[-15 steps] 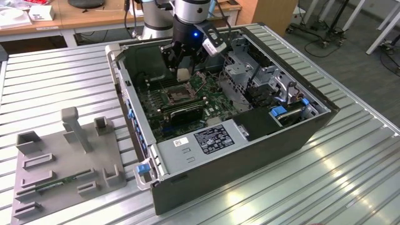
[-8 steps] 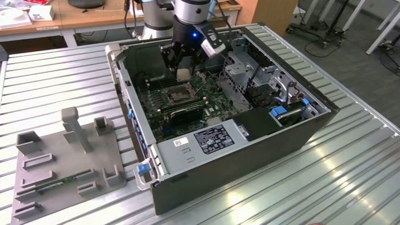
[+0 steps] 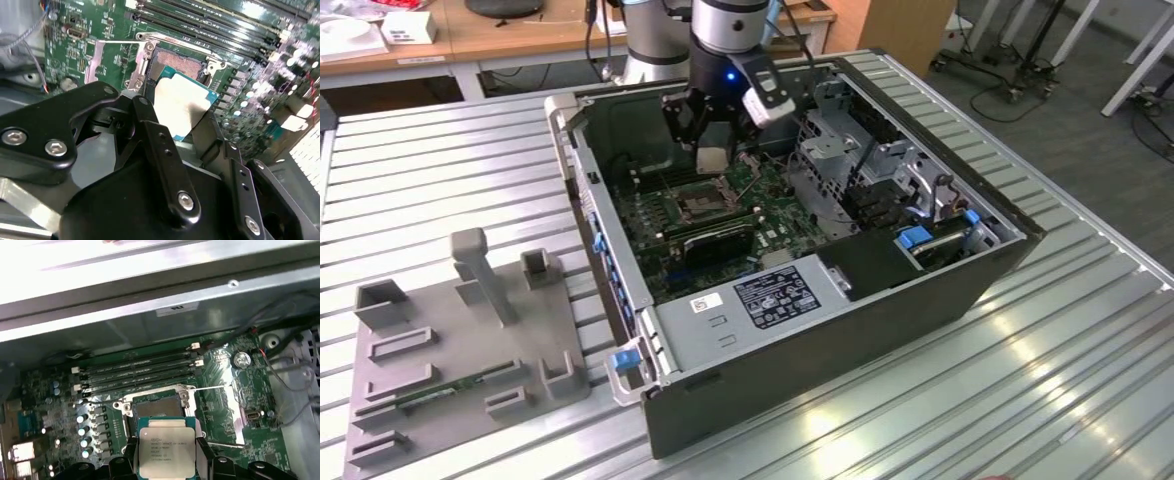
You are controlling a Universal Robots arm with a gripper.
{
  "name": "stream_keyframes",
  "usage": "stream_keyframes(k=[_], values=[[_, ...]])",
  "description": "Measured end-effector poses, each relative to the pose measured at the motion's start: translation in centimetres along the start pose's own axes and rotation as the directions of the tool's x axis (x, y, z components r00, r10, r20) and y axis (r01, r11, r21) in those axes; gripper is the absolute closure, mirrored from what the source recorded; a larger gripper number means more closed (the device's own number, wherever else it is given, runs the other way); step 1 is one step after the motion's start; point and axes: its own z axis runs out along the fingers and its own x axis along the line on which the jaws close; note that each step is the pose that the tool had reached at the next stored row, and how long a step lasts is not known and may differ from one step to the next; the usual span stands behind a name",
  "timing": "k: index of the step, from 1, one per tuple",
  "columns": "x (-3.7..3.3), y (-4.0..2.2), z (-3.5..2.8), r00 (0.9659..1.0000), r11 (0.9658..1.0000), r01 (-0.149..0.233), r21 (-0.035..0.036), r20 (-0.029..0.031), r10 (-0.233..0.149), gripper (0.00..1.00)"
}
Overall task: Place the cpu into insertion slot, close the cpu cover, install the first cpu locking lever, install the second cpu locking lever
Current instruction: 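Place the cpu into insertion slot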
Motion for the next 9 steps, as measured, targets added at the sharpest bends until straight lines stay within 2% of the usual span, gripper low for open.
stream_keyframes(k=[2,5,7,9], values=[[0.0,0.0,0.05,0.9994,0.9994,-0.036,-0.0009,0.0032,0.036,0.46],[0.0,-0.01,0.16,0.9958,0.9958,-0.091,-0.0023,0.0081,0.091,0.46],[0.0,-0.02,0.21,0.9919,0.9919,-0.127,-0.0032,0.0112,0.127,0.46],[0.0,-0.02,0.26,0.9865,0.9866,-0.163,-0.0044,0.0143,0.163,0.46]])
